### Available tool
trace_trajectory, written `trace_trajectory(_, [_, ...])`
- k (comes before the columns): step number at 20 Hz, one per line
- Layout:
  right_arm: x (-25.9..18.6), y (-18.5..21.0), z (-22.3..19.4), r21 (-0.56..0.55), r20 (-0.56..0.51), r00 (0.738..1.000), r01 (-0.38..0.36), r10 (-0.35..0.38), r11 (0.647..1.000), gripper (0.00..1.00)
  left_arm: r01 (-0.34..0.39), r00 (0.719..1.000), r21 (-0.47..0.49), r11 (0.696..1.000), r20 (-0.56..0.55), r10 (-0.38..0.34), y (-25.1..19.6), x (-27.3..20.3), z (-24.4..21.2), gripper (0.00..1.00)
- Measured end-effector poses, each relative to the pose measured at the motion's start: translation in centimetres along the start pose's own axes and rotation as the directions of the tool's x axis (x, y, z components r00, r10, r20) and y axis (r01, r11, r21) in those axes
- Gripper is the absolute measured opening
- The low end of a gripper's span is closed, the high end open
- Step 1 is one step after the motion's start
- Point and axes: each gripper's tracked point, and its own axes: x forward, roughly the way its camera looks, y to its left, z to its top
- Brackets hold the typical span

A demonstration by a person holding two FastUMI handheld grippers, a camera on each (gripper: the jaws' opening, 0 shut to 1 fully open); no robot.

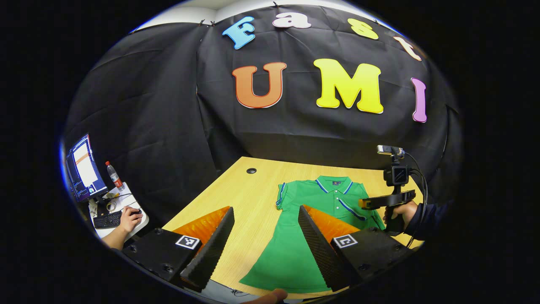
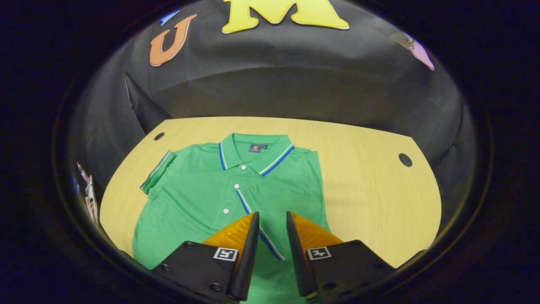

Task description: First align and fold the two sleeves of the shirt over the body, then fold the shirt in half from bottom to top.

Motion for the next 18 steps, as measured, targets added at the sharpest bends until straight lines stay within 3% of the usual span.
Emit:
trace_trajectory(5, [-5.8, 0.8, 2.1, -0.016, 0.121, 0.993, -0.001, 0.003, 1.0, 0.81, 0.08, 0.997, 0.025, 0.996, -0.018, -0.08, 0.4, 3.5, 0.4, 0.99])
trace_trajectory(6, [-6.9, 1.0, 2.2, -0.025, 0.139, 0.99, 0.002, 0.001, 1.0, 0.77, 0.093, 0.996, 0.035, 0.995, -0.019, -0.092, 0.6, 4.4, 0.4, 0.99])
trace_trajectory(7, [-8.5, 1.2, 2.5, -0.03, 0.161, 0.987, 0.009, -0.004, 1.0, 0.92, 0.105, 0.994, 0.041, 0.994, -0.026, -0.104, 0.7, 5.4, 0.3, 0.99])
trace_trajectory(8, [-10.0, 1.4, 2.7, -0.029, 0.18, 0.984, 0.009, -0.003, 1.0, 0.98, 0.117, 0.993, 0.042, 0.992, -0.039, -0.115, 0.6, 6.4, 0.0, 0.99])
trace_trajectory(9, [-11.5, 1.8, 2.8, -0.016, 0.194, 0.981, 0.007, -0.004, 1.0, 0.93, 0.132, 0.99, 0.042, 0.99, -0.06, -0.129, 0.6, 7.2, -0.2, 0.99])
trace_trajectory(11, [-14.9, 2.4, 3.5, 0.023, 0.244, 0.97, 0.004, -0.009, 1.0, 0.98, 0.143, 0.986, 0.041, 0.989, -0.088, -0.139, 0.8, 9.0, -0.6, 0.99])
trace_trajectory(13, [-18.3, 2.1, 4.2, 0.039, 0.297, 0.954, 0.034, -0.044, 0.999, 0.93, 0.157, 0.983, 0.05, 0.986, -0.1, -0.152, 0.8, 10.7, -0.8, 0.99])
trace_trajectory(17, [-24.7, 1.4, 5.4, 0.093, 0.389, 0.911, 0.11, -0.138, 0.99, 0.98, 0.186, 0.974, 0.053, 0.981, -0.142, -0.177, 0.2, 14.3, -2.0, 0.99])
trace_trajectory(18, [-26.2, 1.3, 5.5, 0.105, 0.407, 0.9, 0.128, -0.16, 0.986, 0.92, 0.19, 0.972, 0.05, 0.981, -0.153, -0.18, 0.0, 15.2, -2.3, 0.99])
